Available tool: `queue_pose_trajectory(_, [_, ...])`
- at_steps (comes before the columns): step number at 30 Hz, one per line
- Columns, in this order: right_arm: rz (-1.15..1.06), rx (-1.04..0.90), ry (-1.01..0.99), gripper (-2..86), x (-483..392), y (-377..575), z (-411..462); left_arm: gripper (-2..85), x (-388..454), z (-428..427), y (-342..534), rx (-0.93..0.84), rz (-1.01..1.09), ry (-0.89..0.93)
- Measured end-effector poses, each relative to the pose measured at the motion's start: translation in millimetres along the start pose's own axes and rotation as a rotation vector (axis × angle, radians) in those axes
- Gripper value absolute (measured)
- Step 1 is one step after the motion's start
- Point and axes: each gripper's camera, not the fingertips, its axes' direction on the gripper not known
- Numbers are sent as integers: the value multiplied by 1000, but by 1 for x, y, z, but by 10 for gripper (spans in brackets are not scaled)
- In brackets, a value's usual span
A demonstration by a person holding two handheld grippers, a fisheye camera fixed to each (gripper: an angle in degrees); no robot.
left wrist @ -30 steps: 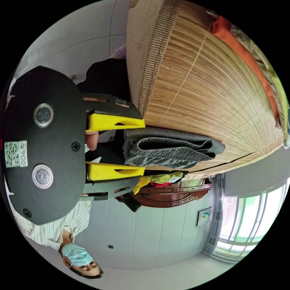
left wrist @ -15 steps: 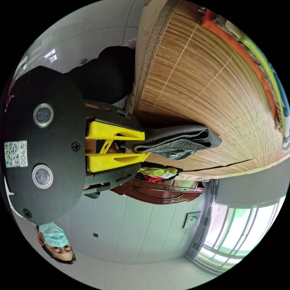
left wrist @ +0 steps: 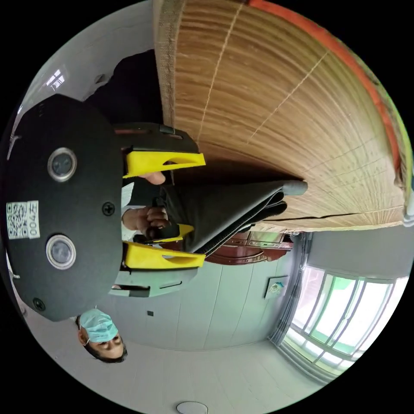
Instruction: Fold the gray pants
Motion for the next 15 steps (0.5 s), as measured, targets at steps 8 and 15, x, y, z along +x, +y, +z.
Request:
queue_pose_trajectory(8, [-240,-57,96,84,-22,15,29,294,25,48,-38,-170,54,-91])
queue_pose_trajectory(15, [-351,-77,72,99,-6,33,44,136,21,63,-47,-217,45,-437])
